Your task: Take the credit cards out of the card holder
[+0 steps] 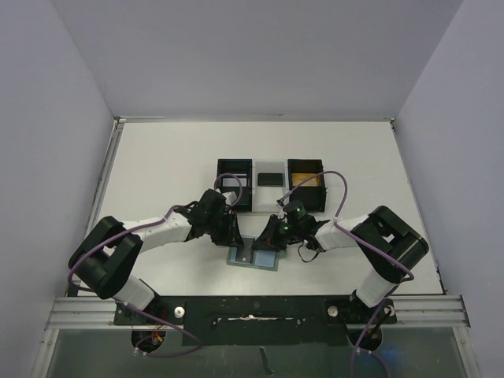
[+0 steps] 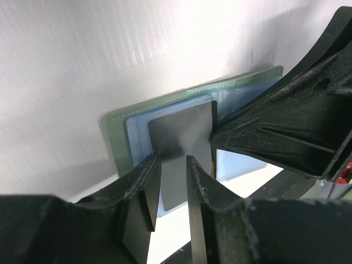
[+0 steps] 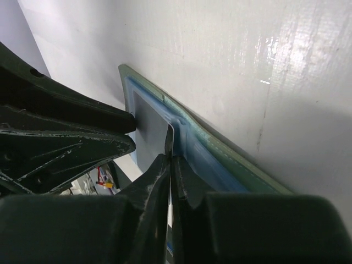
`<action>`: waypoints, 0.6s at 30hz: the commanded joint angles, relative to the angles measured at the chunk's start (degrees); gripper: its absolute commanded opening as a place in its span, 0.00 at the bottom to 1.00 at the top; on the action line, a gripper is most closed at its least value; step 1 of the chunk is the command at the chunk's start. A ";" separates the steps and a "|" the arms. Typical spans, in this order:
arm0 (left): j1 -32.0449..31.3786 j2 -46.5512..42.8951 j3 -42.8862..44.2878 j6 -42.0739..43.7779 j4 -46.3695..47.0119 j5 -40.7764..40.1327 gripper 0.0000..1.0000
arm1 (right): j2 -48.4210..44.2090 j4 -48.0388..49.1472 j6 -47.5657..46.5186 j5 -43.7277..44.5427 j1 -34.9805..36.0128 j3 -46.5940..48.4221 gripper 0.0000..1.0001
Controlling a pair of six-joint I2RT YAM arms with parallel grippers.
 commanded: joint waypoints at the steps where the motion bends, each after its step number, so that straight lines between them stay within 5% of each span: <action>1: -0.68 1.40 -0.04 0.55 0.24 0.24 0.25 | 0.37 8.69 0.37 -2.33 -0.61 -0.86 0.00; 18: -0.64 2.44 0.52 1.42 -1.33 -1.18 0.25 | -5.63 -4.76 -8.59 -6.68 -8.59 -1.99 0.00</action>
